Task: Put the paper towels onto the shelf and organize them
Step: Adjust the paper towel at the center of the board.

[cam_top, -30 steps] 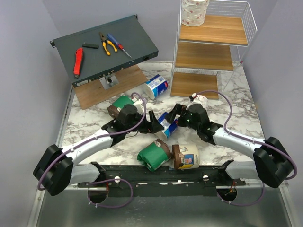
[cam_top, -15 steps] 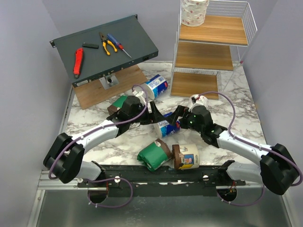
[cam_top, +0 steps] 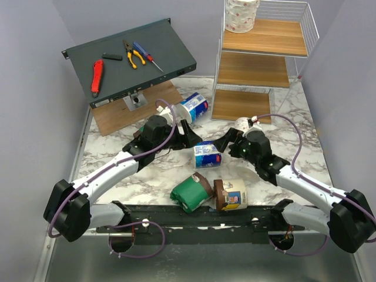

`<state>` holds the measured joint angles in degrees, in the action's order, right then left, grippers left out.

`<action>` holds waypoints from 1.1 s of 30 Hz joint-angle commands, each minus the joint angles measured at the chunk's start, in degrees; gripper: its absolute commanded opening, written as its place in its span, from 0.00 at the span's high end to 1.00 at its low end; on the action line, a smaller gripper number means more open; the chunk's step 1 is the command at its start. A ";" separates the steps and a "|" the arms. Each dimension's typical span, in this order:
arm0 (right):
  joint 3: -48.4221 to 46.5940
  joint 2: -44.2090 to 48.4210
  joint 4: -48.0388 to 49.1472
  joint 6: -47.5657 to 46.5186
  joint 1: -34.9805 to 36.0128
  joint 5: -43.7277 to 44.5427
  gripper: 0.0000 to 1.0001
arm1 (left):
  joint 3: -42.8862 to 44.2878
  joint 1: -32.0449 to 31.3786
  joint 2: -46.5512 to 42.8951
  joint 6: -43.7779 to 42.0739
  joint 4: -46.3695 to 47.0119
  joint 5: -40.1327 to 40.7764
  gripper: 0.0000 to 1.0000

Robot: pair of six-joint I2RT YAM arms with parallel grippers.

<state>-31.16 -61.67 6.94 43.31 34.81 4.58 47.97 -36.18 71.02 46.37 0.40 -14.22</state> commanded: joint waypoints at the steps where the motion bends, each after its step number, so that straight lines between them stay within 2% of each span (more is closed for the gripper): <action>1: 1.80 -1.69 2.81 -1.22 -1.14 -5.39 0.00 | -6.84 0.02 -1.00 1.10 0.90 -2.96 0.21; 6: 3.09 -3.77 6.44 -0.83 -1.27 -10.83 0.00 | -7.20 0.02 2.30 0.87 4.91 -7.91 0.23; 12: 4.52 -5.08 9.34 0.12 -1.28 -12.65 0.00 | -2.29 -0.01 8.27 0.96 4.87 -8.56 0.24; 17: 4.92 -5.05 9.41 1.37 -1.19 -11.94 0.00 | 4.02 0.23 11.80 0.45 1.53 -5.65 0.24; 23: 6.01 -4.48 9.93 1.22 -1.23 -10.94 0.00 | 6.09 1.85 13.88 0.86 -1.63 -0.37 0.24; 27: 6.03 -3.55 10.09 1.03 -1.39 -9.26 0.00 | 5.45 2.62 11.66 0.32 -3.93 2.21 0.24; 33: 6.66 -5.08 12.20 2.44 -1.89 -10.24 0.00 | 1.05 2.65 1.69 -1.95 -6.88 6.38 0.24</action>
<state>-25.54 -66.22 16.21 44.23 33.54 -6.04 52.23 -33.47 80.99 46.39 -3.44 -12.43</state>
